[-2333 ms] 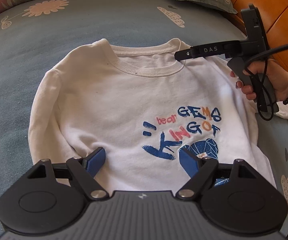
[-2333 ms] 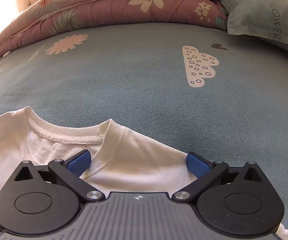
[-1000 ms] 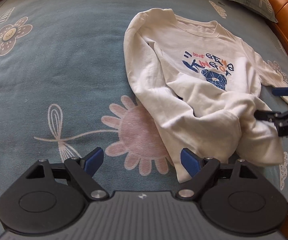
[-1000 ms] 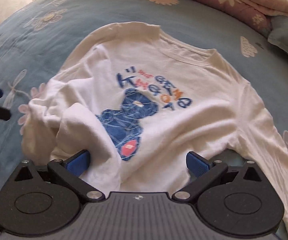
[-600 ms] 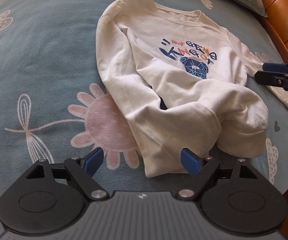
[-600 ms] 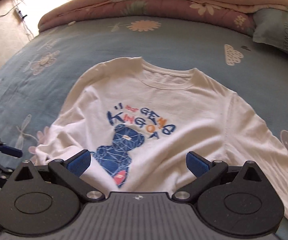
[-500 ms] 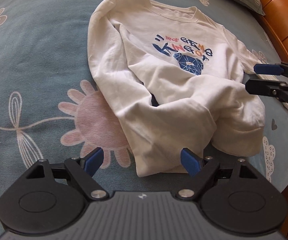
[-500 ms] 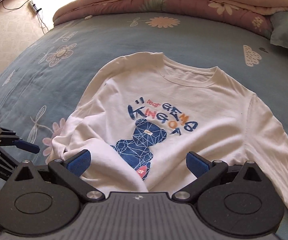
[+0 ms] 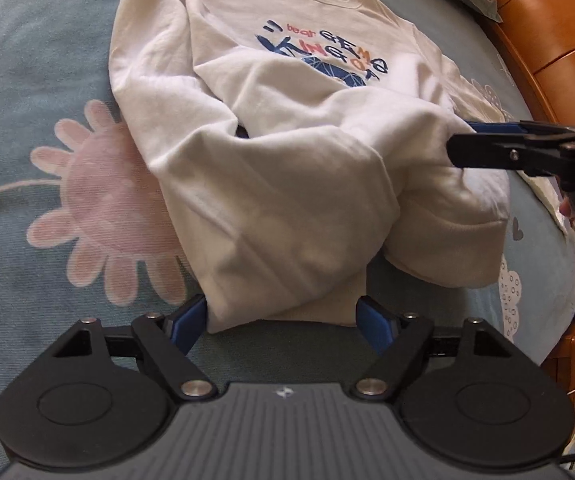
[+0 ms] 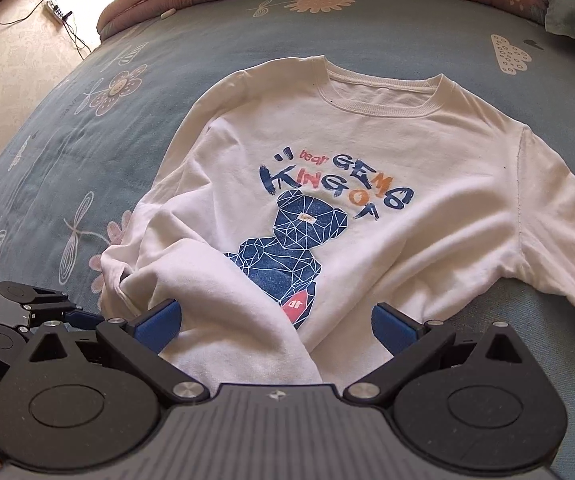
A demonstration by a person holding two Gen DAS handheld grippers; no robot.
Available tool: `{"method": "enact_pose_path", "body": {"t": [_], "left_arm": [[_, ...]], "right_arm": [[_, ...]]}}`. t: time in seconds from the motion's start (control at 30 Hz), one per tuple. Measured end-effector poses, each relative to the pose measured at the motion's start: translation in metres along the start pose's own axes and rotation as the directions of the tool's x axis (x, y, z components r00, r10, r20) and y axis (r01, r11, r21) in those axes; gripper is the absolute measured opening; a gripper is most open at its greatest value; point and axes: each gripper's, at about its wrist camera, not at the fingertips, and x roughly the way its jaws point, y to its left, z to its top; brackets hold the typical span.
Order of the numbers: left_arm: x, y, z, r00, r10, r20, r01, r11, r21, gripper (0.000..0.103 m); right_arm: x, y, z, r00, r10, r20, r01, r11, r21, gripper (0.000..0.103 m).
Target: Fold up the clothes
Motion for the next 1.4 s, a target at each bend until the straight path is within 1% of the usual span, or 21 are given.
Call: {"method": "enact_pose_path", "body": {"t": [0.07,0.2,0.23,0.3,0.37,0.43,0.53,0.57,0.6,0.67,0.7,0.83,0.9,1.03,1.07,1.1,1.13,1.17,1.33,1.37,1.4], "left_arm": [[0.001,-0.006,-0.005,1.000,0.014,-0.012,-0.014,0.999,0.029,0.079],[-0.002,-0.011,-0.009,1.000,-0.004,-0.010,0.004,0.999,0.041,0.077],[-0.003,-0.013,-0.009,1.000,0.011,-0.005,-0.011,0.998,0.057,0.075],[-0.007,-0.020,-0.011,0.997,0.074,0.016,-0.076,0.990,0.119,0.069],[-0.011,-0.032,-0.017,0.990,0.140,0.030,-0.144,0.960,0.239,0.064],[-0.014,-0.043,-0.026,0.983,0.175,0.046,-0.180,0.921,0.345,0.059],[-0.013,-0.058,-0.039,0.979,0.192,0.067,-0.200,0.854,0.481,0.057],[-0.009,-0.063,-0.042,0.977,0.199,0.070,-0.206,0.824,0.528,0.049],[-0.004,-0.069,-0.045,0.976,0.207,0.073,-0.211,0.791,0.575,0.046],[0.003,-0.078,-0.053,0.967,0.235,0.095,-0.239,0.723,0.648,0.044],[0.005,-0.081,-0.056,0.963,0.244,0.111,-0.253,0.694,0.674,0.044],[0.009,-0.093,-0.064,0.944,0.248,0.218,-0.326,0.602,0.729,0.045],[0.017,-0.098,-0.062,0.946,0.216,0.241,-0.323,0.561,0.763,0.044],[0.027,-0.104,-0.067,0.941,0.161,0.298,-0.339,0.434,0.835,0.044],[0.027,-0.104,-0.066,0.942,0.155,0.299,-0.337,0.426,0.840,0.044],[0.025,-0.103,-0.065,0.941,0.160,0.298,-0.338,0.428,0.838,0.041],[0.023,-0.100,-0.065,0.939,0.170,0.299,-0.344,0.437,0.831,0.033],[0.021,-0.097,-0.064,0.936,0.181,0.300,-0.351,0.448,0.823,0.031],[0.023,-0.096,-0.067,0.928,0.188,0.322,-0.372,0.402,0.837,0.028],[0.026,-0.098,-0.064,0.930,0.184,0.319,-0.368,0.403,0.838,0.028],[0.027,-0.100,-0.061,0.932,0.181,0.313,-0.361,0.418,0.834,0.028]], "right_arm": [[0.000,0.000,-0.001,1.000,0.001,-0.001,-0.001,1.000,0.007,0.103],[0.001,0.001,-0.002,1.000,0.010,-0.008,-0.010,1.000,0.005,0.103],[0.001,0.002,-0.003,1.000,0.010,-0.010,-0.010,1.000,0.002,0.103],[0.000,0.003,-0.004,1.000,0.009,-0.009,-0.010,1.000,-0.006,0.103],[0.000,0.003,-0.006,1.000,0.011,-0.014,-0.011,1.000,-0.003,0.103],[0.000,0.001,-0.007,1.000,0.010,-0.017,-0.010,1.000,0.003,0.103],[0.000,0.000,-0.008,1.000,0.009,-0.016,-0.009,1.000,0.011,0.103],[0.000,-0.001,-0.008,1.000,0.008,-0.016,-0.008,1.000,0.014,0.103],[0.001,-0.002,-0.009,1.000,0.008,-0.016,-0.008,1.000,0.016,0.103],[0.001,-0.002,-0.008,1.000,0.005,-0.018,-0.005,1.000,0.016,0.103],[0.000,-0.002,-0.008,1.000,0.004,-0.018,-0.003,1.000,0.014,0.103],[-0.001,-0.005,-0.011,1.000,0.006,-0.019,-0.006,1.000,0.001,0.103],[0.002,-0.009,-0.013,1.000,0.005,-0.024,-0.004,1.000,0.023,0.103],[0.002,-0.015,-0.014,1.000,0.011,-0.020,-0.010,0.998,0.067,0.103],[0.001,-0.015,-0.015,1.000,0.009,-0.020,-0.008,0.998,0.063,0.103],[0.000,-0.015,-0.016,1.000,0.008,-0.020,-0.006,0.998,0.059,0.103],[0.000,-0.015,-0.016,1.000,0.006,-0.020,-0.005,0.998,0.055,0.103],[-0.002,-0.016,-0.017,1.000,0.003,-0.018,-0.002,0.999,0.052,0.103],[-0.003,-0.023,-0.019,1.000,0.000,-0.010,0.001,0.997,0.076,0.103],[-0.002,-0.023,-0.020,1.000,0.001,-0.011,0.000,0.996,0.085,0.103],[-0.001,-0.024,-0.020,1.000,0.001,-0.012,0.000,0.996,0.094,0.103]]}}
